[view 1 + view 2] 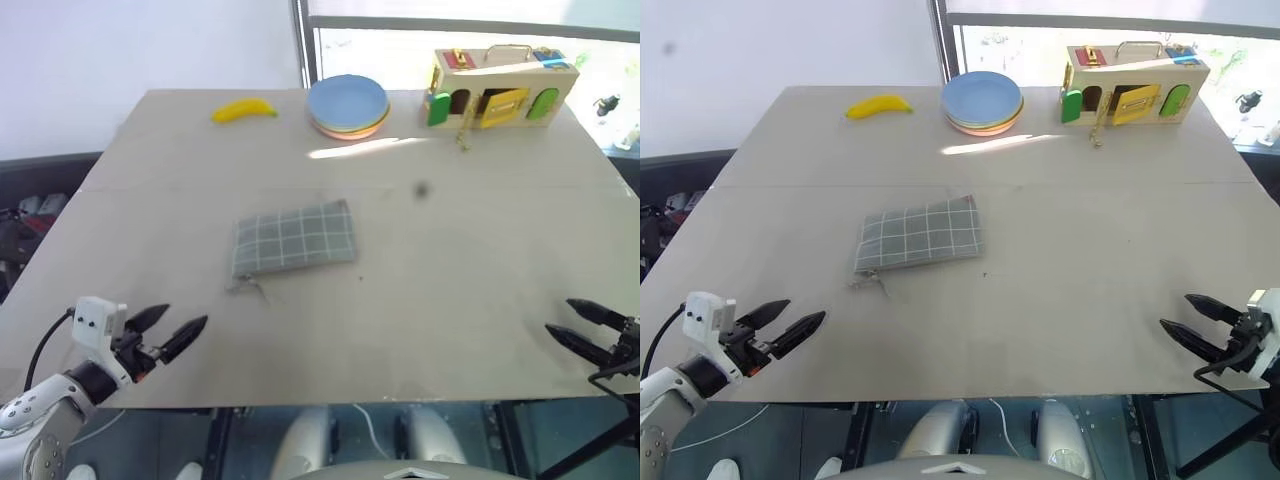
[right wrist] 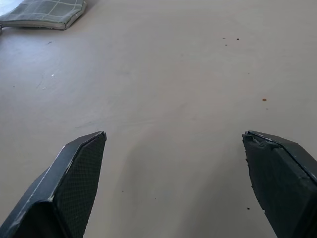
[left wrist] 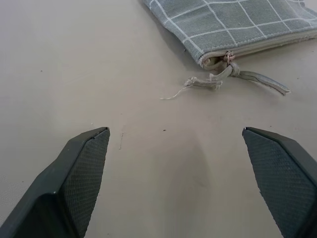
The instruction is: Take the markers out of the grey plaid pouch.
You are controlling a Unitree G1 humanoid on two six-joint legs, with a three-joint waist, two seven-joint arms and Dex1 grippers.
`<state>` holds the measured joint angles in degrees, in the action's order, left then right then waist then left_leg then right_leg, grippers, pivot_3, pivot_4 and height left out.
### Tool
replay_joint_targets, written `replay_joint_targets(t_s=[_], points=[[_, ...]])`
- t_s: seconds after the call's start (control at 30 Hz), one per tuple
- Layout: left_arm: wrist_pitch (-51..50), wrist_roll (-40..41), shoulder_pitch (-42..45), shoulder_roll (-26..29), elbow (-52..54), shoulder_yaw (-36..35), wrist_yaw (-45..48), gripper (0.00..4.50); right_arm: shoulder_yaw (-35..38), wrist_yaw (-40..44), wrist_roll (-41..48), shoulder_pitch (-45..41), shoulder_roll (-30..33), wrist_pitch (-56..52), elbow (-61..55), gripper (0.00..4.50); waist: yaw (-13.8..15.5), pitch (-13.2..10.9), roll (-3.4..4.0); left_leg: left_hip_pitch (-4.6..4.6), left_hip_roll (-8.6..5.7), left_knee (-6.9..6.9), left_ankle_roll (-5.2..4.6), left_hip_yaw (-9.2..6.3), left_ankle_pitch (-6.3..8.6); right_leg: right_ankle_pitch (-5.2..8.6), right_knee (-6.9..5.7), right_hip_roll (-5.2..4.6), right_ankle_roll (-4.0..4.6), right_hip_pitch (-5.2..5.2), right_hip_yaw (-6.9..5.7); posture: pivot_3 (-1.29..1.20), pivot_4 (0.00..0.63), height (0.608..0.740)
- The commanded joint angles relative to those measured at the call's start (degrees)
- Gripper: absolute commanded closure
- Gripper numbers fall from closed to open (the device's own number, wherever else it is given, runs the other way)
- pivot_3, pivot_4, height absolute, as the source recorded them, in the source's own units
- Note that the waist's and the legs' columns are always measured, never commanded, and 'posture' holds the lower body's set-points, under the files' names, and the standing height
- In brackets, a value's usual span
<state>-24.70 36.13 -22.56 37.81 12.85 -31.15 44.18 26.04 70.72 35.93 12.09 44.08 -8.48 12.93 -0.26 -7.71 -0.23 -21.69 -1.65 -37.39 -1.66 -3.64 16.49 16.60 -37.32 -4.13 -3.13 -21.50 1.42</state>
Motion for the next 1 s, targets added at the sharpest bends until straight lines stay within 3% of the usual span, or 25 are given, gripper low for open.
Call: replay_joint_targets(t_s=[0.03, 0.83, 1.0], points=[[0.2, 0.7, -0.3, 0.9, 2.0, -1.6, 1.4, 0.05, 3.2, 3.0, 2.3, -1.5, 0.7, 1.1, 1.2, 0.0, 0.0, 0.0, 0.0, 0.0, 0.0, 0.0, 0.0, 0.0, 0.0, 0.0, 0.0, 0.0, 0.0, 0.0, 0.0, 0.0, 0.15, 0.74], [-0.8, 0.7, -1.0, -0.2, 5.0, -3.4, -0.1, 0.05, 3.1, 6.7, 4.1, -2.4, -1.8, -0.6, -1.7, 0.0, 0.0, 0.0, 0.08, -0.06, -0.01, 0.02, 0.0, 0.0, 0.01, 0.0, 0.06, -0.03, 0.0, -0.05, 0.01, 0.0, 0.15, 0.74], [-0.2, -1.1, -1.3, 1.8, 4.0, -2.3, 1.9, 0.05, 3.3, 6.4, 4.3, -1.9, -2.2, -1.3, -2.7, 0.0, 0.0, 0.0, 0.08, -0.05, -0.01, 0.03, 0.0, 0.0, 0.01, 0.0, 0.06, -0.03, 0.01, -0.05, 0.01, 0.0, 0.15, 0.74]])
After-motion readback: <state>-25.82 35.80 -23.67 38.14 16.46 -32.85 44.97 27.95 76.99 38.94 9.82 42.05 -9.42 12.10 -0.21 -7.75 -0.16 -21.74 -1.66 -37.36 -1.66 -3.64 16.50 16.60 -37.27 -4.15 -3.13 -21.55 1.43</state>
